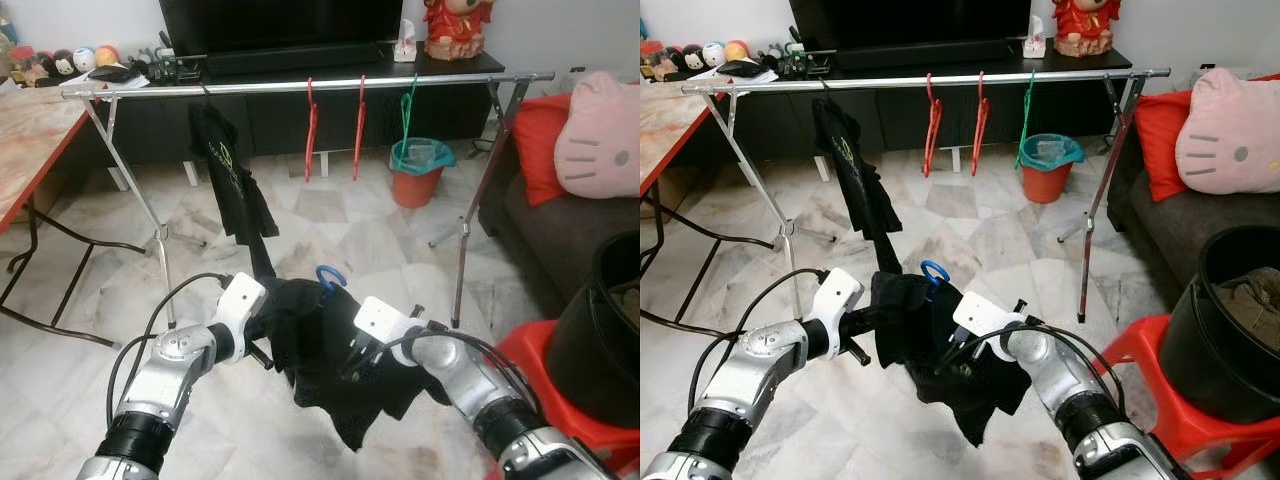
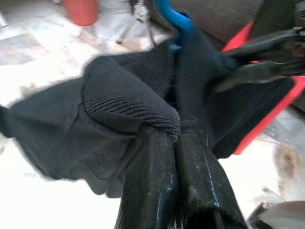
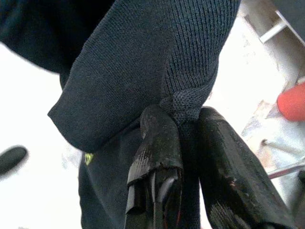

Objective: Hang hanger

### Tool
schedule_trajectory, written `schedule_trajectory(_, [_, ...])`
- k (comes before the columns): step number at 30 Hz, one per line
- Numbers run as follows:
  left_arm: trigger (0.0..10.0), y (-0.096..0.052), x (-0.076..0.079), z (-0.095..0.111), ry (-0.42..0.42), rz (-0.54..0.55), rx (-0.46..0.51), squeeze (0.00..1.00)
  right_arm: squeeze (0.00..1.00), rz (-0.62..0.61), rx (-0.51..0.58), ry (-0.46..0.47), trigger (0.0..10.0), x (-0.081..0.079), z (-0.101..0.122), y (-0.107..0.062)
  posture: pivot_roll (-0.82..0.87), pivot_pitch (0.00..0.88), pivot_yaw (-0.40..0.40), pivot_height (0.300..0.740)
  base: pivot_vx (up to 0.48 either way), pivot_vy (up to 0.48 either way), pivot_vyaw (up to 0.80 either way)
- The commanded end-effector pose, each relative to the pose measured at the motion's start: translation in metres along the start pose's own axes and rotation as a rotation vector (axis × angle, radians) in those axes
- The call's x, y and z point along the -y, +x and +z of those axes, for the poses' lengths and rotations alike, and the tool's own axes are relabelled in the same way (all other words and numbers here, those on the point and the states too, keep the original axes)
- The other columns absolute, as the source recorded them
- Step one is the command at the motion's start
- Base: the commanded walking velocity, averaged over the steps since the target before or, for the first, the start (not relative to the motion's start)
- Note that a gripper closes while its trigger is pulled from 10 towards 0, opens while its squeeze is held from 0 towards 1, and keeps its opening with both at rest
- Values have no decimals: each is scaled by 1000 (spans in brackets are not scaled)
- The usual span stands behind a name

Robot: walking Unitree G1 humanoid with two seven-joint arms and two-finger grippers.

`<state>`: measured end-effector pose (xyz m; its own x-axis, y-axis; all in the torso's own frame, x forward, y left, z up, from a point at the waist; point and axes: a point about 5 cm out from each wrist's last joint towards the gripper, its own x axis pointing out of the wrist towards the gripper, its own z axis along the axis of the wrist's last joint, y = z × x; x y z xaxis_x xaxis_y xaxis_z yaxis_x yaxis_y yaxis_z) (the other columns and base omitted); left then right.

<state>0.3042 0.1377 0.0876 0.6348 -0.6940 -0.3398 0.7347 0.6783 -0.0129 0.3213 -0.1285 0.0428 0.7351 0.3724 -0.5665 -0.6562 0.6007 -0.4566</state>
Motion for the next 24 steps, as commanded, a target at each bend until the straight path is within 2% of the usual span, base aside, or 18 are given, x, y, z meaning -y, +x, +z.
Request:
schedule_trajectory(1, [10000,-2,5,-1,8,-39,-14,0,0,-94,82,54,0,18,15,-1,-28,0,52,740,0,0,0])
schedule_trajectory(2, [10000,-2,5,-2,8,-44,-20,0,0,-106,91,61,0,19,16,-2,-28,0,52,740,0,0,0])
schedule_trajectory(4, [10000,-5,9,-15,84,-75,-112,0,0,-143,135,118,0,26,22,-2,-28,0,52,740,0,0,0])
schedule_trajectory(5, [10000,-11,11,-42,235,-107,-297,0,0,-171,155,149,0,31,24,-3,-25,0,50,740,0,0,0])
schedule_trajectory(7, [10000,-18,11,-62,330,-127,-427,0,0,-181,162,148,0,33,25,-3,-28,0,49,740,0,0,0])
schedule_trajectory(8, [10000,-20,11,-69,350,-133,-460,0,0,-183,167,146,0,34,26,-3,-28,0,49,740,0,0,0])
schedule_trajectory(11, [10000,-14,13,-68,229,-55,-365,0,0,-194,203,200,0,36,34,-1,-25,0,49,740,0,0,0])
schedule_trajectory(16, [10000,-11,10,-73,269,1,-397,0,0,-177,236,205,0,35,42,0,-29,0,44,740,0,0,0])
schedule_trajectory(22, [10000,-4,2,-55,305,108,-284,0,0,-144,271,180,0,39,45,-3,-28,0,41,740,0,0,0])
schedule_trajectory(23, [10000,-3,0,-53,310,127,-271,251,0,-132,277,171,0,39,45,-3,-28,0,41,740,0,0,0])
schedule_trajectory(24, [10000,-2,-3,-50,313,155,-250,1000,0,-109,283,158,0,38,45,-4,-28,0,41,740,0,0,0])
